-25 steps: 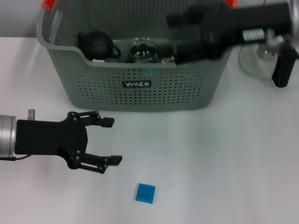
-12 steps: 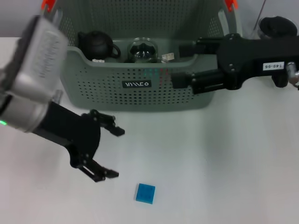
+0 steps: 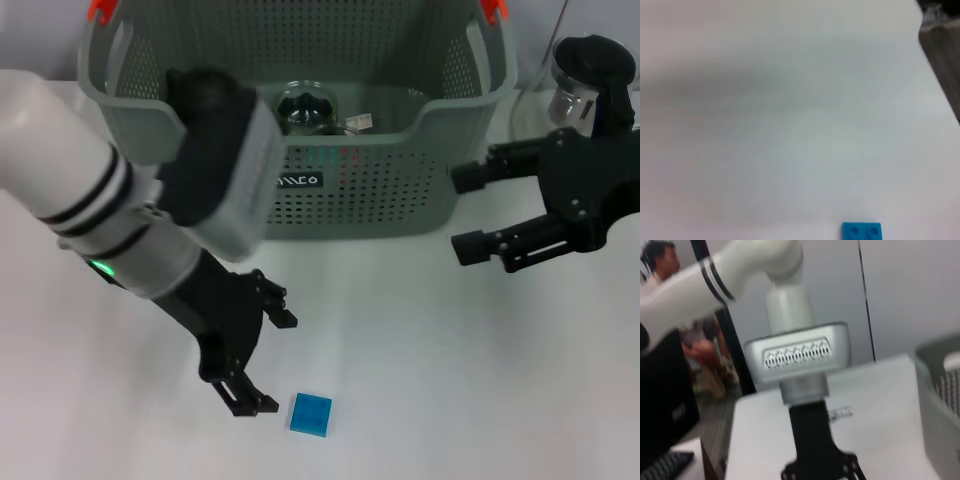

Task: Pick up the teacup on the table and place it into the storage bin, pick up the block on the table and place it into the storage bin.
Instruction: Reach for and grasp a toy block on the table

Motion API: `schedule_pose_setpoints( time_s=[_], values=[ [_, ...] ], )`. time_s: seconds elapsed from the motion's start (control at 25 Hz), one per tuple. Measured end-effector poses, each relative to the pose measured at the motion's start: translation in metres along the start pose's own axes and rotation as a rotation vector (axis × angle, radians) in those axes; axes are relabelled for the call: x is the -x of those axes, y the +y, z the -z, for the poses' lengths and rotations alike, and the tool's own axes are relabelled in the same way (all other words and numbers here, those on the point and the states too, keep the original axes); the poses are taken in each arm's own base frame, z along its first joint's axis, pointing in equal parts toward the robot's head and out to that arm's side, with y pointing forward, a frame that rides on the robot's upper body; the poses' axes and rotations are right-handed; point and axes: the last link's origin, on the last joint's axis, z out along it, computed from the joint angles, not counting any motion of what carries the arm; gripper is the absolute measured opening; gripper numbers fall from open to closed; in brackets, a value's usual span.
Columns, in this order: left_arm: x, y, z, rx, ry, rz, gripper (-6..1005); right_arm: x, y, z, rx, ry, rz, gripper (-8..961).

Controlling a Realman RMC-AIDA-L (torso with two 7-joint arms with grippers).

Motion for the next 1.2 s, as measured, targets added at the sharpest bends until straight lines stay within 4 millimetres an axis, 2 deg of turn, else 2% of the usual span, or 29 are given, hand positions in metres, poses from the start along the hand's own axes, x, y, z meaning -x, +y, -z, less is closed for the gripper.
schedule_pose_setpoints(
  time_s=[0.28, 0.52, 1.2],
  values=[
    [-0.013, -0.002, -0.024, -0.007, -0.081, -0.004, 916, -0.005, -0.011, -0.008, -0.018, 0.038, -0.023, 911],
    [-0.024, 0.0, -0.038, -0.009, -0.131, -0.029, 909, -0.004, -0.013, -0.011, -0.021, 0.034, -0.023, 911],
    [-0.043, 0.007, -0.06, -0.019, -0.199, -0.076, 889, -0.005, -0.014, -0.007, -0.038, 0.003, -0.024, 911]
  ],
)
